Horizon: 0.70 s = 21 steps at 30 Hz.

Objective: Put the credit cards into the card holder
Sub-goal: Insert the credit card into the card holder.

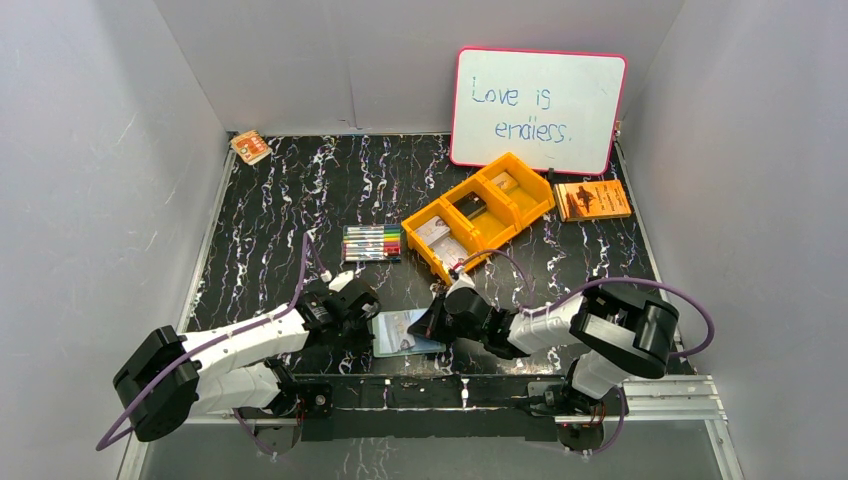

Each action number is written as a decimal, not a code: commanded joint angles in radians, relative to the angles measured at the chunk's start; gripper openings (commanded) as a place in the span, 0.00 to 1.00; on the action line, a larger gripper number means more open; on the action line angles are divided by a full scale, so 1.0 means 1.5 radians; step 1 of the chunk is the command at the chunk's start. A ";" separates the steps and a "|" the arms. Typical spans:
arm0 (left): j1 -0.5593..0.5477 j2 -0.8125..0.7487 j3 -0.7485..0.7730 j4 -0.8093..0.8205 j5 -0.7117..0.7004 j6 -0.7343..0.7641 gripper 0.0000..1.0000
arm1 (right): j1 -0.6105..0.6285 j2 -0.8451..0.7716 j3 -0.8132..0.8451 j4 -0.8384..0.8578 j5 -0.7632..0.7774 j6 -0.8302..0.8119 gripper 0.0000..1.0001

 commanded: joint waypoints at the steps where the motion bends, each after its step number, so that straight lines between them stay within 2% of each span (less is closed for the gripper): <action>1: 0.000 0.008 -0.027 -0.002 0.018 -0.002 0.11 | 0.015 0.017 0.023 -0.017 0.013 -0.003 0.00; 14: 0.000 0.015 -0.032 0.010 0.029 0.000 0.08 | 0.035 0.011 0.018 -0.049 0.079 0.050 0.00; 21: -0.001 0.020 -0.035 0.021 0.037 -0.001 0.06 | 0.052 0.037 0.045 -0.054 0.072 0.042 0.00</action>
